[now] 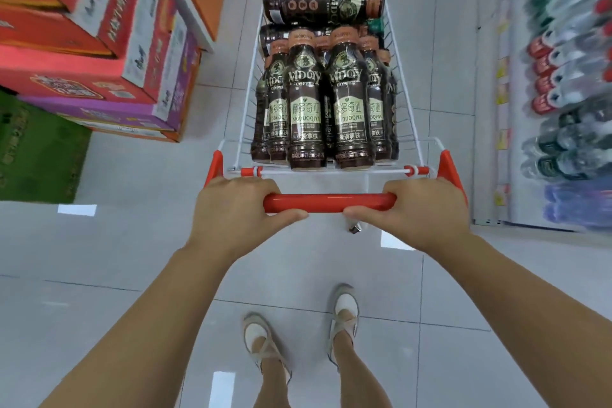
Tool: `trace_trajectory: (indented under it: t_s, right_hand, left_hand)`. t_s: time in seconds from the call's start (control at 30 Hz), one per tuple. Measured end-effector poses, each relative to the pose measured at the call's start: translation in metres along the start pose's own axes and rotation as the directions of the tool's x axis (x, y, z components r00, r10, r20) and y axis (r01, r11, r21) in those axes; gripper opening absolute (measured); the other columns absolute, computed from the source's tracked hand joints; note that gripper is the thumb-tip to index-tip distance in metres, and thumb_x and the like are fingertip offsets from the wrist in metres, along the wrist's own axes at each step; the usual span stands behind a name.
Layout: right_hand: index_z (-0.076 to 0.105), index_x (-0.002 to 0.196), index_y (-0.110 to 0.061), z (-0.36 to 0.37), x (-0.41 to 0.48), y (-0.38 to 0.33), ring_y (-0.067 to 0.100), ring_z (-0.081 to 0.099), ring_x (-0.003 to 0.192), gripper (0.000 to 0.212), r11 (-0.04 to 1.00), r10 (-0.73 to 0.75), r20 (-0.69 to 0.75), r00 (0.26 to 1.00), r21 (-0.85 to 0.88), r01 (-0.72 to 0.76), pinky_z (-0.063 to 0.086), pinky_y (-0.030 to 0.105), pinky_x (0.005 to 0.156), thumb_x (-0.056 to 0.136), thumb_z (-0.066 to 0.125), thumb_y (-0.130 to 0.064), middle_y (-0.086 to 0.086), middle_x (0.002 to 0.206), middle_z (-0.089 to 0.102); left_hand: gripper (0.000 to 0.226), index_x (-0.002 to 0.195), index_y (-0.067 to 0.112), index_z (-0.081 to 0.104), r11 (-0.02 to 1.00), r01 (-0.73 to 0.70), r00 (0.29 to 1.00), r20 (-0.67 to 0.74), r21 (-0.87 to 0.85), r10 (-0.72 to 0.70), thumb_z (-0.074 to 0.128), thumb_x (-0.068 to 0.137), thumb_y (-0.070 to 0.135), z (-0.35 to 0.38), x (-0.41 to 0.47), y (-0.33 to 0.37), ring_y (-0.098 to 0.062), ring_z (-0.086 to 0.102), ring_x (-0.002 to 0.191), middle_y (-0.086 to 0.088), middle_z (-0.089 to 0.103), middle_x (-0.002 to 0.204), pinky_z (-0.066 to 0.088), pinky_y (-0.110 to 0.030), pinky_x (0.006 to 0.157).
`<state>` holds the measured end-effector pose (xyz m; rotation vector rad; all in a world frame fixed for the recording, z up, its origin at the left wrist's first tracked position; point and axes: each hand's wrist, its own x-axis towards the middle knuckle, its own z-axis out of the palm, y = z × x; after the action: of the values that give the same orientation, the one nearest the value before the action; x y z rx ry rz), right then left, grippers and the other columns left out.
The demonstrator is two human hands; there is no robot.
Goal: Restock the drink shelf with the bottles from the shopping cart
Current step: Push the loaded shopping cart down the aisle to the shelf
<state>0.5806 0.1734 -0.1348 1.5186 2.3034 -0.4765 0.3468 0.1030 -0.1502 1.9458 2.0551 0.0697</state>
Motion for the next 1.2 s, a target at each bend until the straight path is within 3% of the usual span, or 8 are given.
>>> trace_trajectory:
  t_s: [0.1, 0.17, 0.5, 0.77, 0.97, 1.2]
  right_hand:
    - [0.048, 0.052, -0.025, -0.015, 0.02, 0.026, 0.005, 0.042, 0.049, 0.071, 0.998, 0.029, 0.001, 1.0, 0.049, -0.029, 0.025, 0.023, 0.047, 0.052, 0.02, -0.09, -0.009, 0.046, 0.045]
    - [0.047, 0.051, -0.024, -0.024, 0.034, 0.045, 0.007, 0.044, 0.05, 0.073, 0.997, 0.044, -0.018, 0.999, 0.065, -0.043, 0.025, 0.022, 0.046, 0.049, 0.017, -0.091, -0.009, 0.046, 0.045]
    - [0.049, 0.051, -0.021, -0.069, 0.123, 0.117, 0.006, 0.044, 0.053, 0.076, 0.989, 0.143, -0.086, 0.986, 0.057, -0.139, 0.027, 0.023, 0.048, 0.052, 0.022, -0.093, -0.007, 0.05, 0.049]
    - [0.05, 0.05, -0.019, -0.112, 0.206, 0.164, 0.011, 0.049, 0.054, 0.083, 0.985, 0.169, -0.139, 0.976, 0.042, -0.165, 0.025, 0.023, 0.048, 0.051, 0.016, -0.094, -0.005, 0.05, 0.049]
    - [0.051, 0.048, -0.019, -0.143, 0.269, 0.202, 0.008, 0.049, 0.05, 0.089, 0.985, 0.17, -0.165, 0.971, 0.042, -0.166, 0.027, 0.023, 0.049, 0.048, 0.009, -0.098, -0.005, 0.046, 0.049]
    - [0.056, 0.056, -0.02, -0.188, 0.341, 0.242, 0.012, 0.051, 0.058, 0.088, 0.989, 0.148, -0.161, 0.976, 0.002, -0.15, 0.027, 0.021, 0.049, 0.05, 0.01, -0.095, -0.007, 0.05, 0.05]
  left_hand:
    - [0.063, 0.064, 0.032, 0.06, 1.0, 0.003, 0.999, -0.05, 0.008, -0.002, 0.027, 0.066, 0.085, 0.0, 0.041, 0.019, -0.012, 0.041, 0.054, 0.011, 0.047, 0.051, 0.03, -0.026, 0.061]
    - [0.064, 0.061, 0.031, 0.059, 1.0, -0.01, 0.998, -0.063, 0.026, 0.012, 0.027, 0.065, 0.086, 0.001, 0.068, 0.029, -0.013, 0.043, 0.055, 0.01, 0.051, 0.05, 0.028, -0.026, 0.059]
    - [0.057, 0.055, 0.028, 0.055, 0.989, -0.14, 0.979, -0.144, 0.035, 0.144, 0.037, 0.068, 0.081, -0.013, 0.207, 0.062, -0.012, 0.041, 0.047, 0.01, 0.044, 0.043, 0.018, -0.022, 0.05]
    - [0.054, 0.059, 0.027, 0.058, 0.986, -0.166, 0.982, -0.087, 0.007, 0.166, 0.047, 0.069, 0.079, -0.031, 0.316, 0.078, -0.015, 0.041, 0.054, 0.011, 0.037, 0.045, 0.025, -0.026, 0.059]
    - [0.052, 0.059, 0.028, 0.054, 0.982, -0.188, 0.98, -0.057, 0.025, 0.189, 0.042, 0.071, 0.078, -0.047, 0.393, 0.091, -0.014, 0.04, 0.053, 0.012, 0.033, 0.044, 0.026, -0.026, 0.06]
    - [0.056, 0.055, 0.028, 0.055, 0.974, -0.225, 0.964, -0.136, 0.027, 0.227, 0.037, 0.073, 0.078, -0.056, 0.486, 0.101, -0.015, 0.044, 0.046, 0.012, 0.038, 0.044, 0.028, -0.025, 0.058]
